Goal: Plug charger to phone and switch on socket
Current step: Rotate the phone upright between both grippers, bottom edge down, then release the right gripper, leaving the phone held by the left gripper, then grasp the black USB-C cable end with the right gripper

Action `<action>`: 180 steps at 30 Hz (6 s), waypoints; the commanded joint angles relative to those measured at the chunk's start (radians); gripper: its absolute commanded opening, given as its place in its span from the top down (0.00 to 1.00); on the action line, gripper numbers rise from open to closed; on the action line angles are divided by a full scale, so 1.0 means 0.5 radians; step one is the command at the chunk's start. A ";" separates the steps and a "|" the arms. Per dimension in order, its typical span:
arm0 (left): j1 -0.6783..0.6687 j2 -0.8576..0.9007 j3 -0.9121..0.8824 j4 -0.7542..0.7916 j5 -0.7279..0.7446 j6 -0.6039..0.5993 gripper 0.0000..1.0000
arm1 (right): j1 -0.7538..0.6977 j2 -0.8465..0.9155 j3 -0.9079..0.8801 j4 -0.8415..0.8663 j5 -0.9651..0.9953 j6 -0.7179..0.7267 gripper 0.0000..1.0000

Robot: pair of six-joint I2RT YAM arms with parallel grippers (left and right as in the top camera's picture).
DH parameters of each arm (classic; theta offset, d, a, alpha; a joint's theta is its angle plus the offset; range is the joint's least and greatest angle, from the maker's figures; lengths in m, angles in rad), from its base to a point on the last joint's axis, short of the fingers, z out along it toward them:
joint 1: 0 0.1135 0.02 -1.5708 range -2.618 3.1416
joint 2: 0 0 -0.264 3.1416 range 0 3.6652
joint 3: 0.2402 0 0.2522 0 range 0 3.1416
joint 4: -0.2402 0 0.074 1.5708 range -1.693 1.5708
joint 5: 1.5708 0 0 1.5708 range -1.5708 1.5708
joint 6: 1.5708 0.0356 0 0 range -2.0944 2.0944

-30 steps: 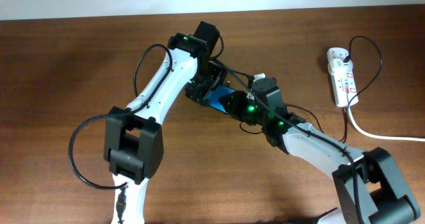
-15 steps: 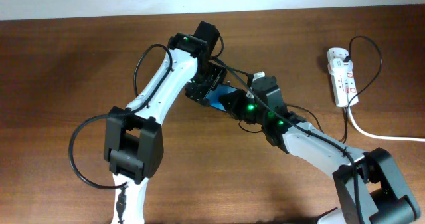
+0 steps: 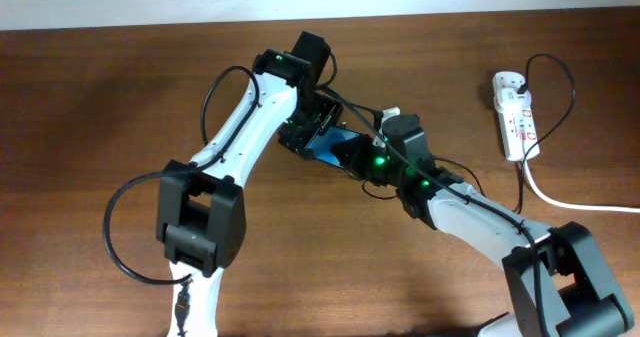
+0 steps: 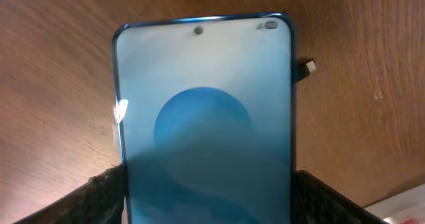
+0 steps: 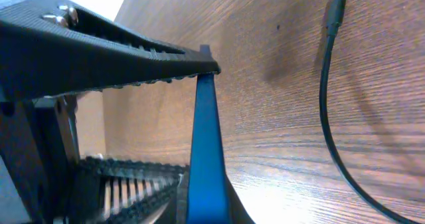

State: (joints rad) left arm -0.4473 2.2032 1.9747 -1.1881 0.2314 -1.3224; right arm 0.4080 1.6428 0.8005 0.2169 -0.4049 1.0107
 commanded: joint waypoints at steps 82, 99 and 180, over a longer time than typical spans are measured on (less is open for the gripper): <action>0.227 -0.012 0.033 1.418 1.364 0.865 0.71 | 0.037 -0.355 -0.160 1.044 0.826 1.469 0.96; 0.227 -0.012 0.033 1.533 1.218 0.864 1.00 | 0.033 -0.355 -0.160 1.041 0.887 1.670 0.91; 1.016 -0.012 0.033 0.420 1.969 2.483 1.00 | -0.109 1.051 1.379 -1.264 0.294 -0.741 0.66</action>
State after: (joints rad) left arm 0.0593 2.2032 1.9804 -0.9802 1.1713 -0.0719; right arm 0.3393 2.1498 1.4906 -0.4137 -0.2497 0.6403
